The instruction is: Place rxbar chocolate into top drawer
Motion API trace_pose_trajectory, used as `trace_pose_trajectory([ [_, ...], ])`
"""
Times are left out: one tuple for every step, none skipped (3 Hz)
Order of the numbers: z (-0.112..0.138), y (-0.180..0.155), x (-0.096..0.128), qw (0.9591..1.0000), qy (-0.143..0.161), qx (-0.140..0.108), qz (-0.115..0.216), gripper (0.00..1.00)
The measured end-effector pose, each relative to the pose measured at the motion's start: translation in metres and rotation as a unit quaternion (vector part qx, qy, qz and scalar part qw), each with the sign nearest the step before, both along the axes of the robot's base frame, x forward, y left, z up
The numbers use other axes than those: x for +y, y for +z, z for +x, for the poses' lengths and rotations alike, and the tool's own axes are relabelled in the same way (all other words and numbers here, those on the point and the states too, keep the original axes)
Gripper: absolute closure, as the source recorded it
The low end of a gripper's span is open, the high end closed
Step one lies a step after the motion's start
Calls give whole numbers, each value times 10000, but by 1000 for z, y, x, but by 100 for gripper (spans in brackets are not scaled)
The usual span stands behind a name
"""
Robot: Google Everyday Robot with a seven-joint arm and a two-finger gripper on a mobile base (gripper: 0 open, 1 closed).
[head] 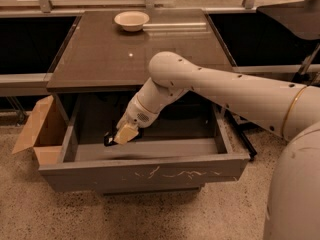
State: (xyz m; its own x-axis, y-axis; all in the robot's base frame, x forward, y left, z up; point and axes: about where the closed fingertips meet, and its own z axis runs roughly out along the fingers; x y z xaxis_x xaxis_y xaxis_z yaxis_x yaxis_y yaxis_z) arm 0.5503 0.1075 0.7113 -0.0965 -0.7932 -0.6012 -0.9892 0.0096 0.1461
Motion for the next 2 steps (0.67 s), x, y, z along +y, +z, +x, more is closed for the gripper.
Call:
trace_pose_trajectory([
  [0,0,0,10000,0,0,0,60],
  [0,-3,0,10000,74,-18,43,37],
])
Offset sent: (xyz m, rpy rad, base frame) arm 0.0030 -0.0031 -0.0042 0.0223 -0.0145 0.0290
